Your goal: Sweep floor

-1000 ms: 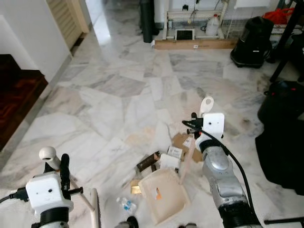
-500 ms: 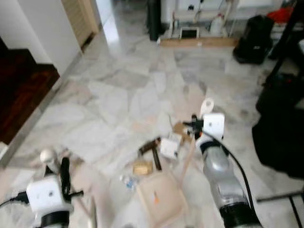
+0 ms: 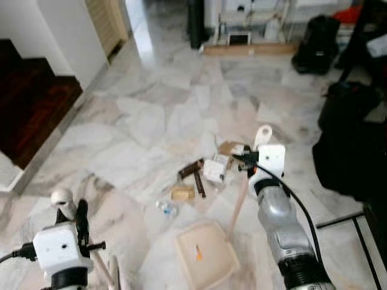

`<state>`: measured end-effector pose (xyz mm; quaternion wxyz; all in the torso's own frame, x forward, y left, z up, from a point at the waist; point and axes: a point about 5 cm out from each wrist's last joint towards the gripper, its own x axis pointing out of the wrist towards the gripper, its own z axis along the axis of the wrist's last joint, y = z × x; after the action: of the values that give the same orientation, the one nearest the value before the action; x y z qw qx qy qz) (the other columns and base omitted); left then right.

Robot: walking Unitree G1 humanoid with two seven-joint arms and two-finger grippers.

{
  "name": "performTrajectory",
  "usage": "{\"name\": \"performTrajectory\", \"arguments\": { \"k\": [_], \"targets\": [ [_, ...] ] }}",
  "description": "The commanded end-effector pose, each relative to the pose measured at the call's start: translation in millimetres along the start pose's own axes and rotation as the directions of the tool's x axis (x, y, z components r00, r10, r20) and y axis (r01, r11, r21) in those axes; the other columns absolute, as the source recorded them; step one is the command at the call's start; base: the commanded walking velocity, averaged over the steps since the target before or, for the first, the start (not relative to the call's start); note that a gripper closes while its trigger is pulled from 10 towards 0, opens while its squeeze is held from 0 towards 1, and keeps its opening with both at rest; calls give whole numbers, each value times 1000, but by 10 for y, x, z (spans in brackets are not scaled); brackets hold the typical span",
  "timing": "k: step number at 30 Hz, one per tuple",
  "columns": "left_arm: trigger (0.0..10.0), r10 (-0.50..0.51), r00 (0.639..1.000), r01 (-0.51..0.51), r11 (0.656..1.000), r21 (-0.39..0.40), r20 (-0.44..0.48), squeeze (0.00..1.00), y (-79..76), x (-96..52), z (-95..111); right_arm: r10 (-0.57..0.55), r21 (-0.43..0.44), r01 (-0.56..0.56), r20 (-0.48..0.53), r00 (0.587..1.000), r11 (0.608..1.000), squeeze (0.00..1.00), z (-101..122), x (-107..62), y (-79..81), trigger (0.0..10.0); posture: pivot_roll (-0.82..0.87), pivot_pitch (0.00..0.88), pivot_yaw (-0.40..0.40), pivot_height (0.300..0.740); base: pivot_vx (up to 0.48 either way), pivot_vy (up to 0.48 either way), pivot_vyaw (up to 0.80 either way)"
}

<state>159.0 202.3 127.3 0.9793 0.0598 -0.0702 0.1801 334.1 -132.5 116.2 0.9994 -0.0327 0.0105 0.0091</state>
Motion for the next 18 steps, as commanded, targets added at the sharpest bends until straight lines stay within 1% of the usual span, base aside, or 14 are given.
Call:
{"name": "performTrajectory", "arguments": {
  "k": [1,6,7,8,10,11,12,13,14,17,18],
  "targets": [
    [10000,12,1000,-13,1000,20,26,0,33,20,43,12,3,-12,54,998,1000,0,154,79,81,10000,-42,135,79,740,0,0,0],
    [10000,9,1000,-9,1000,20,24,0,25,24,40,24,1,-24,60,998,1000,0,198,189,154,10000,-41,135,80,740,0,0,0],
    [10000,9,1000,-9,1000,20,24,0,25,24,40,24,1,-24,60,998,1000,0,198,189,154,10000,-41,135,80,740,0,0,0],
    [10000,8,1000,-9,1000,21,24,0,28,26,39,28,-9,-27,58,998,1000,0,219,267,191,10000,-36,133,83,740,0,0,0],
    [10000,8,1000,-9,1000,21,24,0,29,28,39,27,-14,-26,56,998,1000,0,227,297,202,10000,-36,133,83,740,0,0,0],
    [10000,7,1000,-8,1000,23,23,0,31,31,39,-9,-33,10,34,999,999,0,230,382,206,10000,-29,133,84,740,0,0,0],
    [10000,7,1000,-7,1000,24,23,0,30,31,39,-17,-36,17,19,1000,999,0,221,405,207,10000,-29,133,84,740,0,0,0],
    [10000,7,1000,-7,1000,24,23,0,30,31,39,-17,-36,17,19,1000,999,0,221,405,207,10000,-29,133,84,740,0,0,0],
    [10000,7,1000,-7,1000,24,22,0,30,32,39,-33,-13,33,-7,999,999,0,203,436,201,10000,-24,132,85,740,0,0,0],
    [10000,7,1000,-7,1000,24,21,0,32,30,38,-50,-7,50,-39,998,999,0,170,456,191,10000,-17,132,85,740,0,0,0],
    [10000,6,1000,-7,1000,24,20,0,35,27,38,-67,-2,67,-67,995,998,0,140,471,179,10000,-7,132,86,740,0,0,0]
  ]
}}
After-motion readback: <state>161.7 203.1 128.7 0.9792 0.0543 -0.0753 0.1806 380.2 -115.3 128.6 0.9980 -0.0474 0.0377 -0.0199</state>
